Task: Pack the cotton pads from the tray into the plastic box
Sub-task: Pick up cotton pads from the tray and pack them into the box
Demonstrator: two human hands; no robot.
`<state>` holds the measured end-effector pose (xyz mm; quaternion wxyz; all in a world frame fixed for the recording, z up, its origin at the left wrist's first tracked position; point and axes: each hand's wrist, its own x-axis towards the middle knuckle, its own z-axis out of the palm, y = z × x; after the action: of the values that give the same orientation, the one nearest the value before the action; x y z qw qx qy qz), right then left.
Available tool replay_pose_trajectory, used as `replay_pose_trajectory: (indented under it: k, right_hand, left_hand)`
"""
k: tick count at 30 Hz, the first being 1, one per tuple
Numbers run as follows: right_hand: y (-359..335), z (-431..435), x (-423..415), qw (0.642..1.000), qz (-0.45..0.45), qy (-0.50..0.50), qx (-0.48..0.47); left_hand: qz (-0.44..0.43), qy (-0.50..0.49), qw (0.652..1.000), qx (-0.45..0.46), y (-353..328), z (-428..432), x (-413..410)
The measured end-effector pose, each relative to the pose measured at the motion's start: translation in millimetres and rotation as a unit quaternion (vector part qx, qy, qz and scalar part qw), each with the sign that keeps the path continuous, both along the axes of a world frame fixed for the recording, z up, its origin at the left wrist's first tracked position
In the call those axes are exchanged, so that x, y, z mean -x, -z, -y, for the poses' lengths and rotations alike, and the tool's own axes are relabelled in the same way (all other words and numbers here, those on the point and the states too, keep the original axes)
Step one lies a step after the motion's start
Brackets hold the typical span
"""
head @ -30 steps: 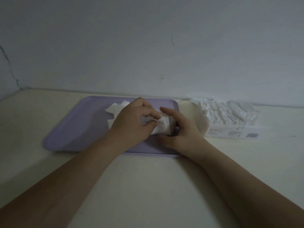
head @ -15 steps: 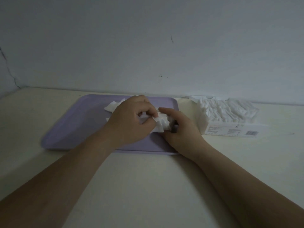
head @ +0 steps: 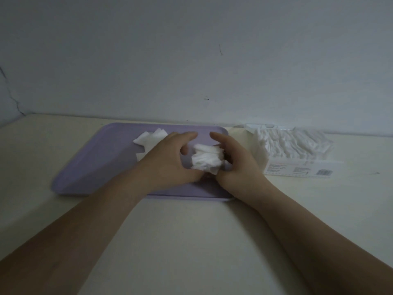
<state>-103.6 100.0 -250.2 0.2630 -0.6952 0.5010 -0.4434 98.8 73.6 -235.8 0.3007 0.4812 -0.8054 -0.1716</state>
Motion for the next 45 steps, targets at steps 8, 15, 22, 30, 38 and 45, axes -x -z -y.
replay_pose_trajectory:
  k: [8, 15, 22, 30, 38, 45]
  right_hand:
    - [-10, -1, 7, 0.997, -0.009, -0.066, -0.039]
    - [-15, -4, 5, 0.992, 0.063, -0.061, -0.086]
    - [-12, -2, -6, 0.964, 0.176, -0.073, -0.185]
    - [-10, -4, -17, 0.945, 0.22, -0.111, -0.214]
    - [-3, -4, -23, 0.982, 0.1, -0.035, -0.154]
    - [-5, -1, -24, 0.979, 0.091, -0.033, -0.18]
  left_hand:
    - [-0.073, 0.064, 0.985, -0.141, 2, 5, -2]
    - [-0.127, 0.038, 0.98, -0.148, -4, -2, 3]
    - [-0.112, 0.071, 0.977, -0.164, -7, -3, -2]
    - [-0.098, 0.04, 0.98, -0.168, -6, -7, 9]
    - [-0.14, 0.049, 0.963, -0.224, -10, -4, -1]
    - [-0.146, -0.044, 0.977, -0.148, -2, -2, 16]
